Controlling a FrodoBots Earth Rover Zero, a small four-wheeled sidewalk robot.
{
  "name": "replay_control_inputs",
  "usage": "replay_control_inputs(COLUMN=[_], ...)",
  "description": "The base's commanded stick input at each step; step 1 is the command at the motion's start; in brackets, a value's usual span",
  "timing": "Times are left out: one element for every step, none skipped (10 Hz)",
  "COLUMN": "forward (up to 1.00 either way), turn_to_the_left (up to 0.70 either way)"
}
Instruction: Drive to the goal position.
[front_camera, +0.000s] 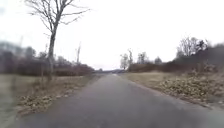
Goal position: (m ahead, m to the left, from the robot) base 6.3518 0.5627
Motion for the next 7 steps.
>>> replay_control_inputs(forward=[1.0, 1.0, 1.0, 1.0, 1.0, 1.0, 1.0], turn_to_the_left=[0.0, 0.0, 0.0, 0.0, 0.0, 0.0, 0.0])
